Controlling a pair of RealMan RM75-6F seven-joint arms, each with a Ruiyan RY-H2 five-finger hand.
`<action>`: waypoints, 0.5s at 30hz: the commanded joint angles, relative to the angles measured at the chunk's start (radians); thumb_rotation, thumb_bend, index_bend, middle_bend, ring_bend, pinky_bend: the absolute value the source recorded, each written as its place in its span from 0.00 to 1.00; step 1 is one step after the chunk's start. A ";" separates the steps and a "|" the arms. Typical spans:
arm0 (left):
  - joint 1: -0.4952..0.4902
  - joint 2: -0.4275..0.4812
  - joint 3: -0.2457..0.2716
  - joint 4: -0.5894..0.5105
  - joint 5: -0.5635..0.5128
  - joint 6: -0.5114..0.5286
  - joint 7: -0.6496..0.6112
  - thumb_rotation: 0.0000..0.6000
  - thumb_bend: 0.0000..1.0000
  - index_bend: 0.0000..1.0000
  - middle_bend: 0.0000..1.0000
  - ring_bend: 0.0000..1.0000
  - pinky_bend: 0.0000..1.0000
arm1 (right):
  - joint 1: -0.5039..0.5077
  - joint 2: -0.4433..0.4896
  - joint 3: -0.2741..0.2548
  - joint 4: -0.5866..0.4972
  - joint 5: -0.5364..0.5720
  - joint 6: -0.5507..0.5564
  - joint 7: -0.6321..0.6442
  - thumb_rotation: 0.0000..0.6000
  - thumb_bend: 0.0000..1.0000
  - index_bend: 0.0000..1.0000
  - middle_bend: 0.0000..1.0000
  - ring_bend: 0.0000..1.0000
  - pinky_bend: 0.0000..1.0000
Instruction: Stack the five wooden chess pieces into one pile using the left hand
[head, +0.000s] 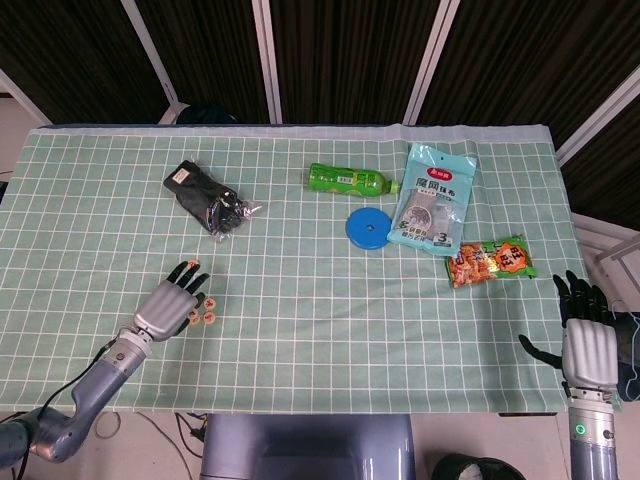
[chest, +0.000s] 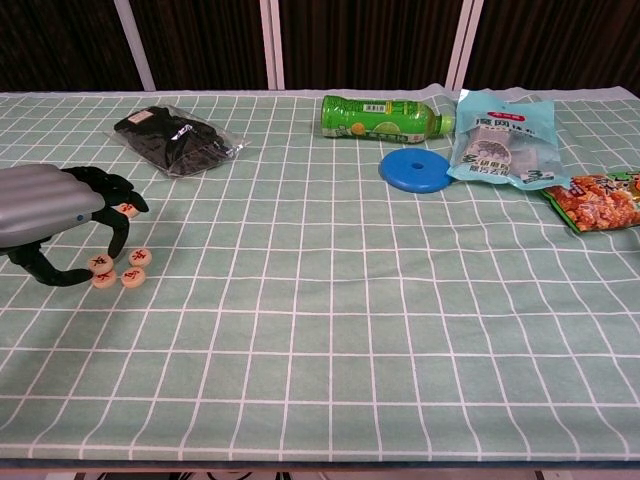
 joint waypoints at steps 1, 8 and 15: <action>-0.001 0.000 -0.001 -0.001 0.000 -0.003 0.005 1.00 0.35 0.50 0.12 0.00 0.08 | 0.000 0.000 0.001 0.000 0.001 0.001 -0.001 1.00 0.25 0.06 0.00 0.02 0.00; 0.001 0.000 0.000 -0.007 0.001 -0.009 0.015 1.00 0.35 0.49 0.12 0.00 0.08 | 0.000 0.000 0.000 0.001 0.001 0.000 -0.001 1.00 0.25 0.06 0.00 0.02 0.00; 0.002 0.002 0.000 -0.012 0.000 -0.014 0.028 1.00 0.35 0.49 0.12 0.00 0.08 | -0.001 -0.001 0.003 0.000 0.002 0.004 -0.001 1.00 0.25 0.06 0.00 0.02 0.00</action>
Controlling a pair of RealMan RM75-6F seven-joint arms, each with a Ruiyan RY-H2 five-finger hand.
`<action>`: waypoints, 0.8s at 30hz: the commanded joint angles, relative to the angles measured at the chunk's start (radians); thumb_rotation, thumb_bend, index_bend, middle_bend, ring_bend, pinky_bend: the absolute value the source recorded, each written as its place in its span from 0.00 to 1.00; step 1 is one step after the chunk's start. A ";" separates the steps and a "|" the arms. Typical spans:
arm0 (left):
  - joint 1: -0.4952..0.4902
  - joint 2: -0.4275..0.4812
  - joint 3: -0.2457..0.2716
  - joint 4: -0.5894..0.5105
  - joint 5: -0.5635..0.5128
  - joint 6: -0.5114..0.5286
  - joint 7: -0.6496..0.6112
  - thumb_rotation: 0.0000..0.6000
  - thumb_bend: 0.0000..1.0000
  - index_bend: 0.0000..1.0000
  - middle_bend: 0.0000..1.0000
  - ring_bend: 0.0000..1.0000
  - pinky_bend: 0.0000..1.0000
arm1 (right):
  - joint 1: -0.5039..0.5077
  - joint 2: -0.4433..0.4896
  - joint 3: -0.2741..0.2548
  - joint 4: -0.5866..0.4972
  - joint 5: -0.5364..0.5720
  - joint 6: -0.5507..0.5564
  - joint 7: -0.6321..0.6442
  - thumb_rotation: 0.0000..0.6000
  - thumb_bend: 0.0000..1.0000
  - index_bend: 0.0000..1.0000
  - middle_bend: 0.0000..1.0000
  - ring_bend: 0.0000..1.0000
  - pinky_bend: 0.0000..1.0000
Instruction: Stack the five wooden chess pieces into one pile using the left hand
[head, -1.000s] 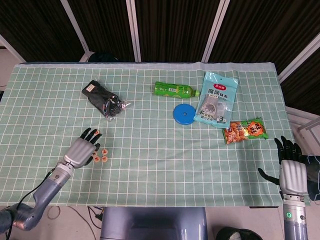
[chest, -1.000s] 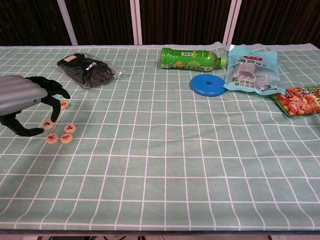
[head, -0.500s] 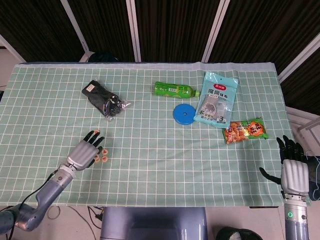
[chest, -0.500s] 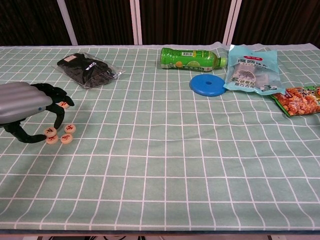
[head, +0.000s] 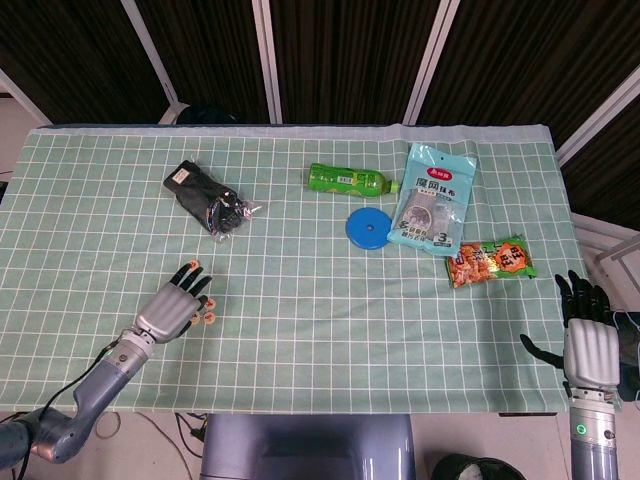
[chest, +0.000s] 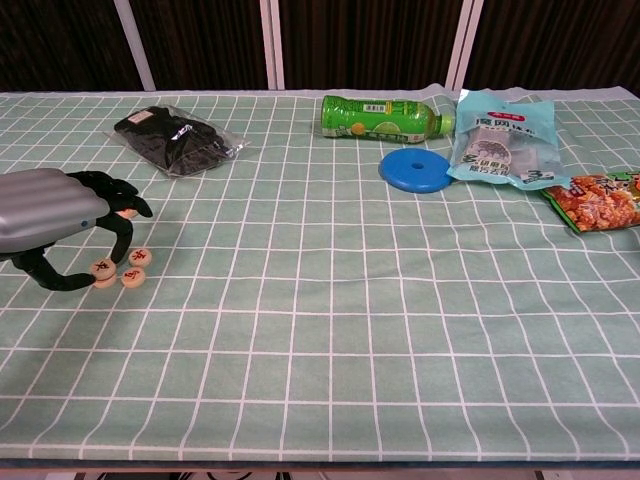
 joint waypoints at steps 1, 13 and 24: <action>0.001 0.001 0.000 -0.002 -0.001 0.000 0.005 1.00 0.35 0.49 0.12 0.00 0.08 | 0.000 0.000 0.000 0.000 0.000 0.000 0.000 1.00 0.25 0.06 0.00 0.02 0.00; 0.004 0.000 -0.006 -0.007 -0.004 0.003 0.025 1.00 0.35 0.48 0.12 0.00 0.08 | -0.001 -0.002 0.001 0.001 0.002 0.002 -0.003 1.00 0.25 0.06 0.00 0.02 0.00; 0.008 0.000 -0.009 -0.009 -0.011 0.001 0.037 1.00 0.35 0.45 0.12 0.00 0.08 | -0.002 -0.002 0.005 -0.005 0.009 0.004 -0.004 1.00 0.25 0.06 0.00 0.02 0.00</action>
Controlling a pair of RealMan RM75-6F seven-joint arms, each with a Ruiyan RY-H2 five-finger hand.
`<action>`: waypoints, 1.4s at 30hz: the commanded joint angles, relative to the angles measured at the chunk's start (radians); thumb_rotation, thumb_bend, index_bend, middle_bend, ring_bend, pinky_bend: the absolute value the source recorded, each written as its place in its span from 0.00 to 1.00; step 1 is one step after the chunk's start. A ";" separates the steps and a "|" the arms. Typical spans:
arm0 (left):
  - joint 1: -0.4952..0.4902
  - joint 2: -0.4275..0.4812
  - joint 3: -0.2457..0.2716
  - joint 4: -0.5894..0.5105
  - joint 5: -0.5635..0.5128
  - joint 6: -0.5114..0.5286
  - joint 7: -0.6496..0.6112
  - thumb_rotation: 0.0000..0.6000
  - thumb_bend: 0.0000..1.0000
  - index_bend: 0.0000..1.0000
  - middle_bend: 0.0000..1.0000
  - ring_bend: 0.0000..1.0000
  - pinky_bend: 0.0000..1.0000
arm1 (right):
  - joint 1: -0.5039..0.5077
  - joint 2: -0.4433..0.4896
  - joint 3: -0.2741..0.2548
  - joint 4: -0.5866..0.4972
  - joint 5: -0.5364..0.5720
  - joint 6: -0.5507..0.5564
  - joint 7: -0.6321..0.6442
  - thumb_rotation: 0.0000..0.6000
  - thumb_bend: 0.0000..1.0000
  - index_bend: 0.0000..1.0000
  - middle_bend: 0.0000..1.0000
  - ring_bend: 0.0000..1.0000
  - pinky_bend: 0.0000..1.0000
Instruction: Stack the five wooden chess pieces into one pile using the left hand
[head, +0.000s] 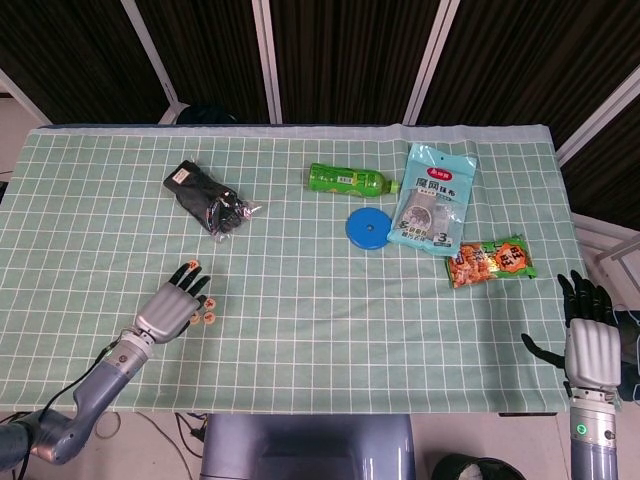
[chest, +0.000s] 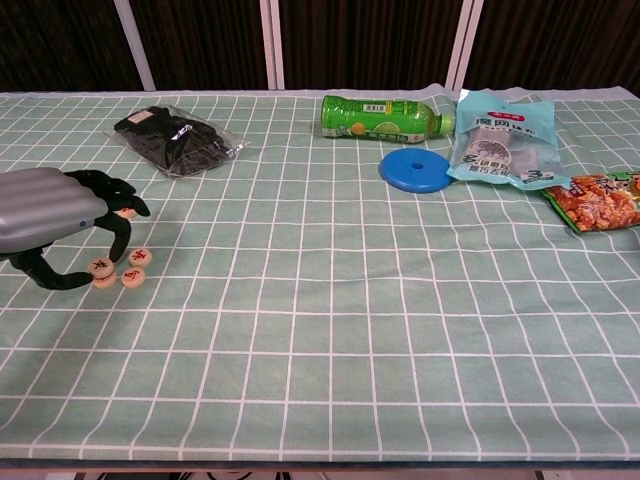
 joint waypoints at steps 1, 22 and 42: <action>0.000 0.000 0.000 -0.001 0.000 -0.001 0.003 1.00 0.35 0.44 0.12 0.00 0.08 | 0.000 0.000 0.000 0.000 0.000 0.000 -0.001 1.00 0.25 0.06 0.00 0.02 0.00; 0.001 0.007 0.000 -0.015 -0.003 -0.010 0.021 1.00 0.35 0.44 0.11 0.00 0.08 | -0.003 -0.001 0.006 -0.006 0.007 0.006 -0.001 1.00 0.25 0.06 0.00 0.02 0.00; 0.005 0.008 -0.002 -0.032 -0.012 -0.005 0.059 1.00 0.35 0.44 0.11 0.00 0.08 | -0.006 -0.008 0.018 -0.009 0.022 0.016 -0.009 1.00 0.25 0.06 0.00 0.02 0.00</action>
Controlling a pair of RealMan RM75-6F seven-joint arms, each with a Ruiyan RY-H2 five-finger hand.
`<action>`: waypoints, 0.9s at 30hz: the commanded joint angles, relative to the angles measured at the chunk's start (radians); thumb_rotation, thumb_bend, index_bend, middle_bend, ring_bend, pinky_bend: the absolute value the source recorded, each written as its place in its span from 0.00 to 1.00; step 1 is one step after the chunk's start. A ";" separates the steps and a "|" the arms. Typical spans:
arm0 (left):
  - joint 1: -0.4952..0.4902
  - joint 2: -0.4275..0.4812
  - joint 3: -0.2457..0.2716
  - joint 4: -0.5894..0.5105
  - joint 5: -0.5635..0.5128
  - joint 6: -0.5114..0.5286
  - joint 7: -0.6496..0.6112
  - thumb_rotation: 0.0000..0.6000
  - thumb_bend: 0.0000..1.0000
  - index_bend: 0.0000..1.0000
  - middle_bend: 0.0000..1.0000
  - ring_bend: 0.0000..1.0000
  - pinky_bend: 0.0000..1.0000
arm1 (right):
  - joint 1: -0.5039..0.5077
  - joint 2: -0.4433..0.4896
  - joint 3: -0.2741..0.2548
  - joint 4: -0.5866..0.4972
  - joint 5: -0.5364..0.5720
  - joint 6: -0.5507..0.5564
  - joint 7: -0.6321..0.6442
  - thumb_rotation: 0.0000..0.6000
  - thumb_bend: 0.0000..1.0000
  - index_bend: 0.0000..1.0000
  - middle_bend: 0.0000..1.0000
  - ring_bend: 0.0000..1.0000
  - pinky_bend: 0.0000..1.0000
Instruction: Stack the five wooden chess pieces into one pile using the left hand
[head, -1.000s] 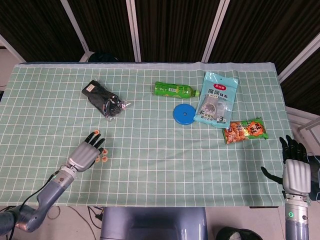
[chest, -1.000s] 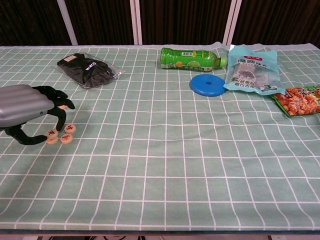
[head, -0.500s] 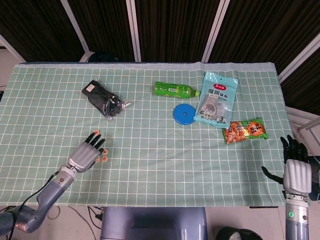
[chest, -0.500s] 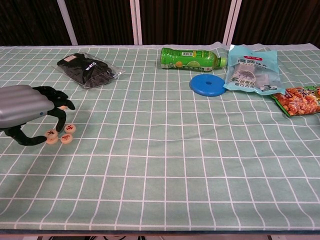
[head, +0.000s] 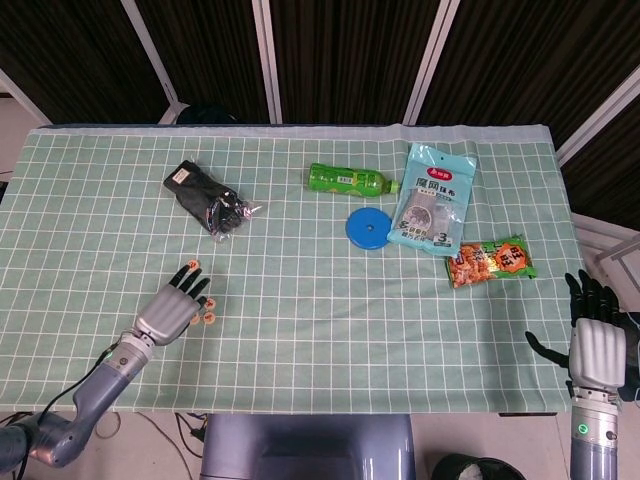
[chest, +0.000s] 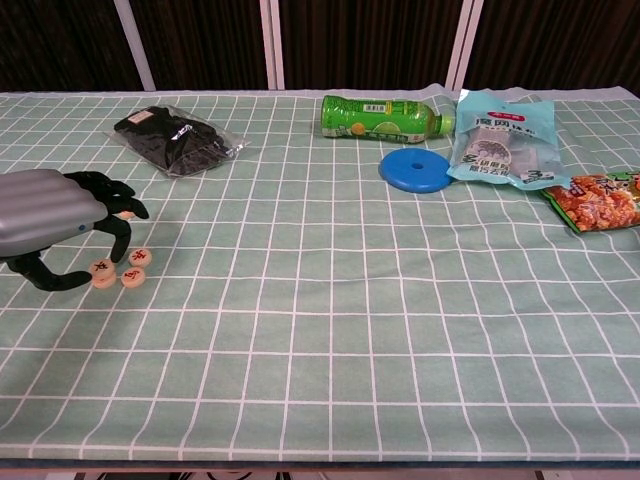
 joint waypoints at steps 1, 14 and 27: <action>0.000 0.000 0.000 -0.003 0.000 0.000 0.003 1.00 0.35 0.44 0.11 0.00 0.08 | 0.000 -0.001 0.001 0.000 0.002 0.000 0.000 1.00 0.25 0.06 0.00 0.02 0.00; 0.003 0.011 0.003 -0.023 0.001 0.006 0.023 1.00 0.35 0.44 0.11 0.00 0.08 | -0.001 -0.002 0.005 -0.002 0.006 0.002 0.002 1.00 0.25 0.06 0.00 0.02 0.00; -0.012 0.001 -0.050 -0.024 -0.003 0.037 0.016 1.00 0.35 0.40 0.11 0.00 0.08 | -0.001 -0.009 0.006 0.001 0.011 0.001 -0.005 1.00 0.25 0.06 0.00 0.02 0.00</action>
